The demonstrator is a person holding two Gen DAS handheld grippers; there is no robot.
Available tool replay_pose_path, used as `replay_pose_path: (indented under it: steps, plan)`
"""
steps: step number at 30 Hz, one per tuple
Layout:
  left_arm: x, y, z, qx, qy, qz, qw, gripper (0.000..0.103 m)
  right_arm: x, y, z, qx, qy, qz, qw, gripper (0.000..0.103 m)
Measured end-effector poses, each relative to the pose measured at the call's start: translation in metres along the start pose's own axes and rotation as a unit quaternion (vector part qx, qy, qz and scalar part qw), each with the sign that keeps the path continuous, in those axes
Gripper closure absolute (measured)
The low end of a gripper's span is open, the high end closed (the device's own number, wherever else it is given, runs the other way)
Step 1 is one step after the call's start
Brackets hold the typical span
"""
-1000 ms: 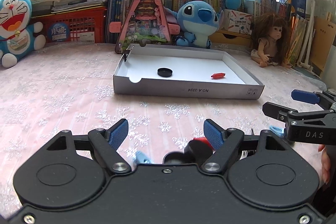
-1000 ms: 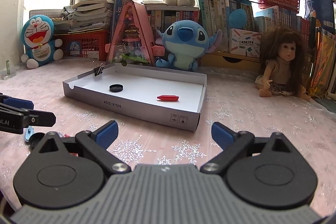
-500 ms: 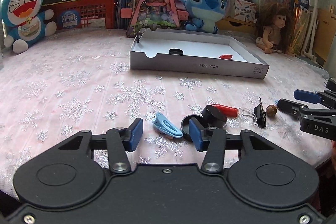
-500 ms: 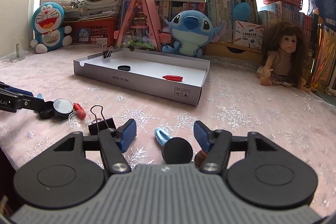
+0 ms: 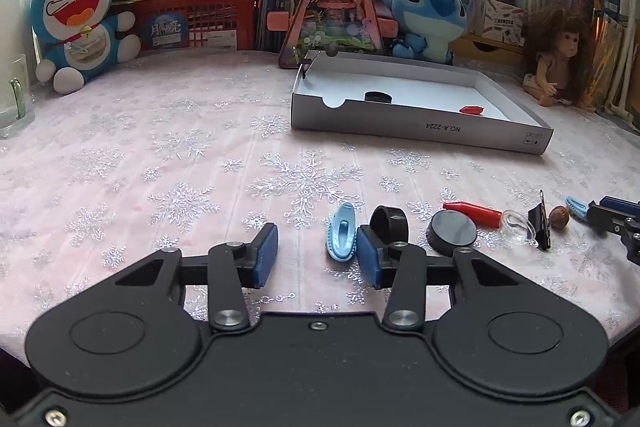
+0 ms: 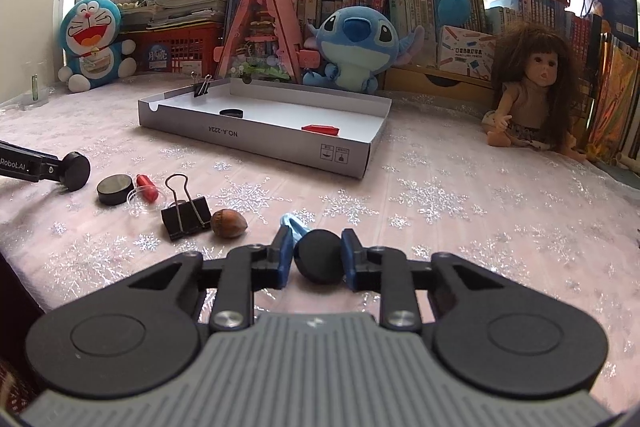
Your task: Organize rigid objects
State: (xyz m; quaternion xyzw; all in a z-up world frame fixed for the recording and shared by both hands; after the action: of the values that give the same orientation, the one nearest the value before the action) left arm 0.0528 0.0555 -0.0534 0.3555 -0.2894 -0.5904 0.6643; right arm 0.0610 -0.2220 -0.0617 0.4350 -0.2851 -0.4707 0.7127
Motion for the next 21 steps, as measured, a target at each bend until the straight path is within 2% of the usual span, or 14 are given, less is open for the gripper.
replay_pose_path:
  steps: [3, 7, 15, 21]
  plan:
    - [0.0, 0.002, -0.002, 0.002, 0.006, -0.001, 1.0, 0.061, 0.005, -0.002, -0.002, -0.004, 0.002, -0.01, 1.0, 0.072]
    - [0.0, 0.002, -0.004, 0.003, 0.006, 0.002, 1.0, 0.061, 0.008, -0.003, -0.005, -0.009, 0.002, -0.021, 1.0, 0.062]
    - [0.013, 0.001, -0.006, 0.01, -0.001, -0.008, 0.9999, 0.062, 0.012, -0.004, -0.013, -0.011, 0.007, -0.045, 0.999, 0.066]
    - [0.016, 0.002, -0.006, 0.012, -0.009, -0.007, 0.9999, 0.072, -0.003, 0.006, -0.009, 0.0, 0.043, -0.029, 0.999, 0.064]
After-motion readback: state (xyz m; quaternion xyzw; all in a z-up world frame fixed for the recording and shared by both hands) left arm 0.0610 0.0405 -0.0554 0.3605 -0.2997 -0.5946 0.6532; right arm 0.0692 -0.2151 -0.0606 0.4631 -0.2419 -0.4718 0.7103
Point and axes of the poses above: each gripper's, at about its wrist camera, not at the fingertips, and z roughly against the way its jaws point, x to its right, y to its top, the point moved 9 cm from there along -z, roughly the way its jaws point, and after that the axes turned 8 degrees about y, right-handed, at the moved point
